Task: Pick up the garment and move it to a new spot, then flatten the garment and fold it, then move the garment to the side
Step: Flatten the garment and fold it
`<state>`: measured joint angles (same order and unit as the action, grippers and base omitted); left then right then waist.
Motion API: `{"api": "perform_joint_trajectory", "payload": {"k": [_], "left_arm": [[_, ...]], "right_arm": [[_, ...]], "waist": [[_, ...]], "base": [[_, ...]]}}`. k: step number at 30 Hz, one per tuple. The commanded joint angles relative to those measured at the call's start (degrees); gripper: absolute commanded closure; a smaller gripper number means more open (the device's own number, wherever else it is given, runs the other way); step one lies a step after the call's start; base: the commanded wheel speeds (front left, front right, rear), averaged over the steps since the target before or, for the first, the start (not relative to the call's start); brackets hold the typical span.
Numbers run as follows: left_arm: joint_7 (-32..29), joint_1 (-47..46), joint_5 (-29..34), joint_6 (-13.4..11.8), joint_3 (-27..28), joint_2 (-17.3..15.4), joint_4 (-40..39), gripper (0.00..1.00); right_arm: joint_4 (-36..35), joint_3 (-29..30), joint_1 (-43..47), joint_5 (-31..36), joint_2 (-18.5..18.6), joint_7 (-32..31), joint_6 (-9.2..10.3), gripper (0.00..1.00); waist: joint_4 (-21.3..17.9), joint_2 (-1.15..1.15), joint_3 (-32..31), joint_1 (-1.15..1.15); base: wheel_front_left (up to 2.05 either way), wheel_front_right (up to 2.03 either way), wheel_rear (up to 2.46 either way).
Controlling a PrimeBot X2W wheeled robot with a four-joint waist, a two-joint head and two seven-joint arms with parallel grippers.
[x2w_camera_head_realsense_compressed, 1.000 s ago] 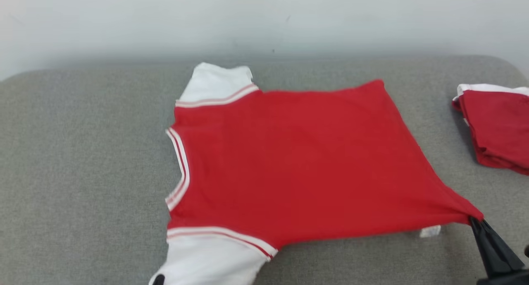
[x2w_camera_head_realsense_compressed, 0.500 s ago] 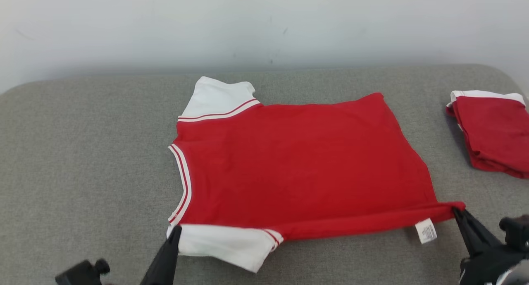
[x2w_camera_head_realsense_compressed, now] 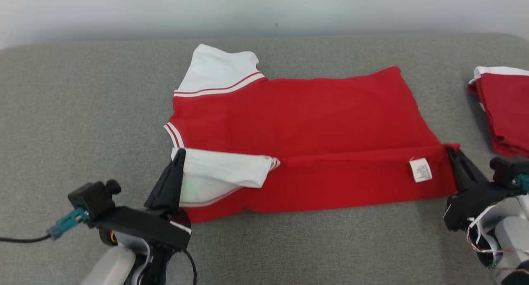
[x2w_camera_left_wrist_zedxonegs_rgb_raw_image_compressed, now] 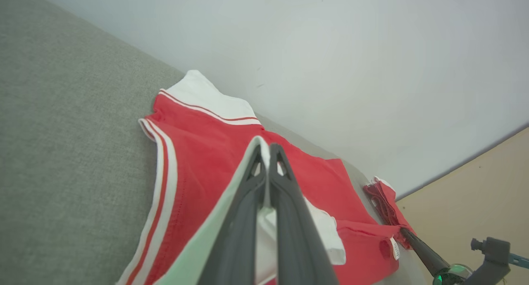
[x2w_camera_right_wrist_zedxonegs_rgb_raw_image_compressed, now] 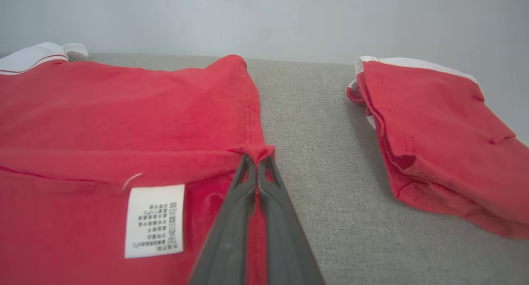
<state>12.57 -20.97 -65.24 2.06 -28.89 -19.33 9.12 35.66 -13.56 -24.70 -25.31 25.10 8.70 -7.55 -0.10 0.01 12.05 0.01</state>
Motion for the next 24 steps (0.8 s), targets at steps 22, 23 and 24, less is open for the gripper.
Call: {"api": "perform_joint_trajectory", "payload": {"k": [22, 23, 24], "left_arm": [[0.03, 10.37, 7.77, -1.3, 7.46, 5.13, 0.76, 0.0], [-0.71, 10.98, 7.78, -2.43, 7.36, 4.97, 0.79, 0.0], [-1.41, 11.48, 7.98, -3.7, 7.26, 4.84, 0.97, 0.0]], "right_arm": [[-12.88, 13.64, 9.92, 2.53, -3.78, 6.51, 0.15, 0.0], [-13.32, 13.96, 10.88, 2.52, -4.08, 6.48, 0.15, 0.0], [-13.6, 14.32, 11.64, 2.44, -4.35, 6.48, 0.15, 0.0]], "waist": [[-0.76, -0.01, 2.36, -0.01], [-0.72, -0.01, 2.27, -0.01], [-0.75, -0.01, 2.2, -0.01]], "base": [[0.0, 0.0, 0.0], [0.0, 0.0, 0.0], [0.0, 0.0, 0.0]]}}
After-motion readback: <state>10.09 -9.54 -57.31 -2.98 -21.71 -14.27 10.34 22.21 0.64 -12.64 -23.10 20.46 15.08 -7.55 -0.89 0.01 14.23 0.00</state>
